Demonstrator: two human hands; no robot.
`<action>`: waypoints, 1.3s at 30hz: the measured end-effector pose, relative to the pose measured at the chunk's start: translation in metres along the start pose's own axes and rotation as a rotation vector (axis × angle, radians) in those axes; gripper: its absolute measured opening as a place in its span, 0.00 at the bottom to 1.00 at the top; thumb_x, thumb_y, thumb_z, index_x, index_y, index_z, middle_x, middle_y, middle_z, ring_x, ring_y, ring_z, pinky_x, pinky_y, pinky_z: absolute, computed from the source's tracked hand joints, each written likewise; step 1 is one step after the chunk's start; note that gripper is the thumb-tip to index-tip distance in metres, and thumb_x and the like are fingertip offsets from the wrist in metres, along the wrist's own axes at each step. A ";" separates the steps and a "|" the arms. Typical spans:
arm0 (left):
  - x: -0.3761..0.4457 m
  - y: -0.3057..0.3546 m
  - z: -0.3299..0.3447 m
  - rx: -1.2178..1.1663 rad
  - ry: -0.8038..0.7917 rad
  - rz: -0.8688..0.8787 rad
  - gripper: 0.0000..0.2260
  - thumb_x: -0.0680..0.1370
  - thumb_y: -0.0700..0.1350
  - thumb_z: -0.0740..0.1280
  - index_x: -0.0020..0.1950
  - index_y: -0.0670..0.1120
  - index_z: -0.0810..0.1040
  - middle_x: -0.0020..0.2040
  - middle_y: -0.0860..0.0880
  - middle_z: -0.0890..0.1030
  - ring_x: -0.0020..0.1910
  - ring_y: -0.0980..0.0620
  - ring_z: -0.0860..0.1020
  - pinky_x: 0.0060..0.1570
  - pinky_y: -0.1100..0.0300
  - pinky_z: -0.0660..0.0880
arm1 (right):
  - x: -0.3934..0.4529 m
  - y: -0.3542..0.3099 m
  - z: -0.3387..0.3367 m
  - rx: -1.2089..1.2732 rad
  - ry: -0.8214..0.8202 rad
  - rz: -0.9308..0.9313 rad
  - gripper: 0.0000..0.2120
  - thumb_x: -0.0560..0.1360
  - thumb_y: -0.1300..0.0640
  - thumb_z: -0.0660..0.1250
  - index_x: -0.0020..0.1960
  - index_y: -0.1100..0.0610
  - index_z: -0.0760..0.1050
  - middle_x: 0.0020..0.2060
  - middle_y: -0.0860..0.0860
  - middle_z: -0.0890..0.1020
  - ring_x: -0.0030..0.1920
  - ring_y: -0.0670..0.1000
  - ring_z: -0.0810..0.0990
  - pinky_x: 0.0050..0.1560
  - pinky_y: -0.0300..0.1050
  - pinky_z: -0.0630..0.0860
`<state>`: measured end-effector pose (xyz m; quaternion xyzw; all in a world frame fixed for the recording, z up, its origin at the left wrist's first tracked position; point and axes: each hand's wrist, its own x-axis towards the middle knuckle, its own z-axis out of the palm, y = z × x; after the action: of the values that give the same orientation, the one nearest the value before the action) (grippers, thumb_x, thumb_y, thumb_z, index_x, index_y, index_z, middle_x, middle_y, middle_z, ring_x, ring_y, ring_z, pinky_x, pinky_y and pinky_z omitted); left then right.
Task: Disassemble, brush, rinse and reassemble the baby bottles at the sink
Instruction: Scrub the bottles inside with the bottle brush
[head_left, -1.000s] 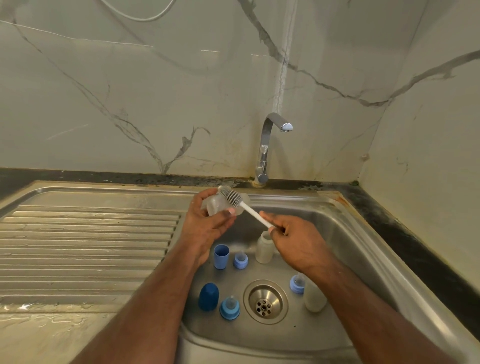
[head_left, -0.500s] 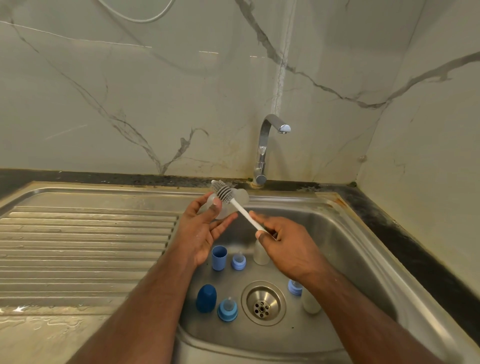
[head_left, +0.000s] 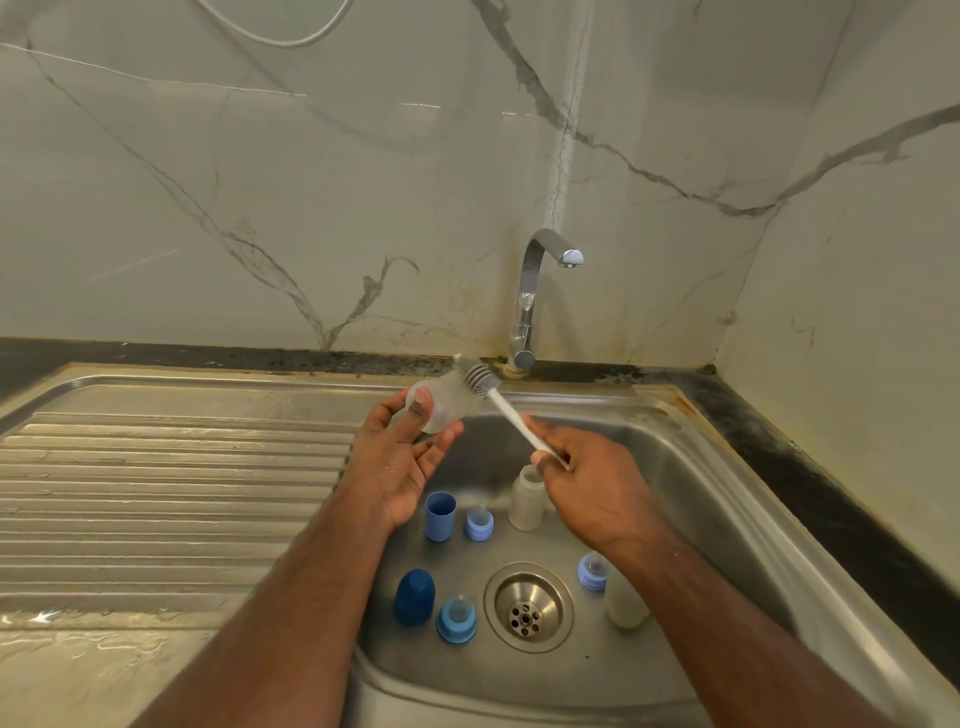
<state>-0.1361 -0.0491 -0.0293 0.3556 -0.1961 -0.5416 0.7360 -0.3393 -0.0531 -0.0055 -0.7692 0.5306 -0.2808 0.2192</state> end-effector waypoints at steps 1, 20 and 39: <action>0.000 0.000 0.000 -0.014 0.000 -0.006 0.21 0.75 0.47 0.73 0.65 0.43 0.75 0.61 0.38 0.82 0.50 0.44 0.86 0.41 0.59 0.83 | -0.004 -0.002 0.002 0.021 -0.032 -0.032 0.21 0.82 0.52 0.63 0.73 0.37 0.68 0.50 0.42 0.81 0.38 0.43 0.77 0.38 0.32 0.73; 0.001 0.000 0.000 0.049 0.061 -0.053 0.22 0.77 0.53 0.73 0.64 0.40 0.78 0.55 0.36 0.85 0.40 0.49 0.86 0.33 0.64 0.81 | -0.006 -0.006 0.008 0.066 -0.042 -0.058 0.21 0.82 0.52 0.64 0.72 0.37 0.69 0.57 0.41 0.81 0.46 0.41 0.79 0.40 0.28 0.71; 0.000 -0.001 -0.001 -0.003 0.082 -0.108 0.23 0.78 0.53 0.72 0.66 0.38 0.77 0.53 0.37 0.85 0.41 0.49 0.86 0.31 0.65 0.80 | -0.001 0.000 0.008 0.021 -0.009 -0.101 0.20 0.81 0.52 0.66 0.71 0.38 0.72 0.58 0.42 0.80 0.51 0.42 0.78 0.53 0.34 0.74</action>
<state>-0.1366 -0.0493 -0.0308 0.3865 -0.1456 -0.5656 0.7138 -0.3340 -0.0518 -0.0113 -0.7939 0.4871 -0.2935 0.2153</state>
